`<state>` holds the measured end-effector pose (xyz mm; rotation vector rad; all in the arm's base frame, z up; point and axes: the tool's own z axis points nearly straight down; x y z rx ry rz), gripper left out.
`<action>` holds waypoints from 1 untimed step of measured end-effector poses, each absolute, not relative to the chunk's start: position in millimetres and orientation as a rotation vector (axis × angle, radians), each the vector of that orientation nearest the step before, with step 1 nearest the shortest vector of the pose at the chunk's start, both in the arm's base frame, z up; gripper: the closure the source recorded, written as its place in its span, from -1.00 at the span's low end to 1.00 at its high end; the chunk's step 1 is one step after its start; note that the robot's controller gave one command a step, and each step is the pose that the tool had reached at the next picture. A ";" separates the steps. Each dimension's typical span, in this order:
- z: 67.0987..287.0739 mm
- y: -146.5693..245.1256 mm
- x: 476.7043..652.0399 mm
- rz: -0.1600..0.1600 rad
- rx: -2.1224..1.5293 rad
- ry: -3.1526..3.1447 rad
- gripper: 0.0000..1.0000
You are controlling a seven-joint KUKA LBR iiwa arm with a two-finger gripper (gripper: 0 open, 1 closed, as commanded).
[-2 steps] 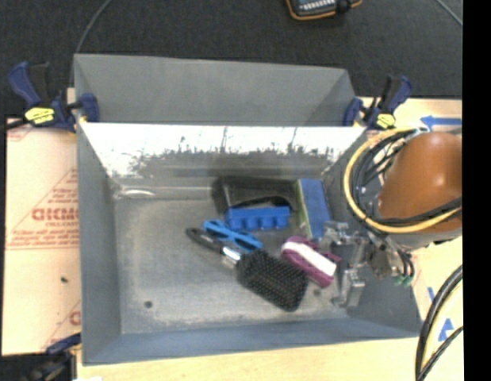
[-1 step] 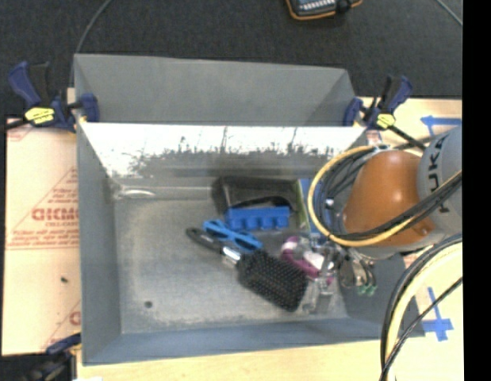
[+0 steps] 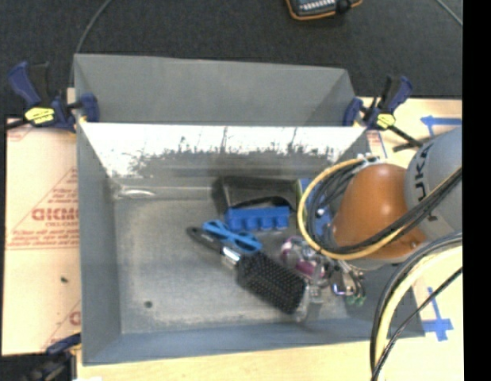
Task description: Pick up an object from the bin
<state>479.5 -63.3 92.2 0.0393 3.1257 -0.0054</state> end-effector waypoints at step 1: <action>73.1 -45.9 493.9 -0.005 0.278 3.111 -1.00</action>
Offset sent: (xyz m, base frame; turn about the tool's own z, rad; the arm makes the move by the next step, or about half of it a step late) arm 0.0218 0.0338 -0.0222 -0.0108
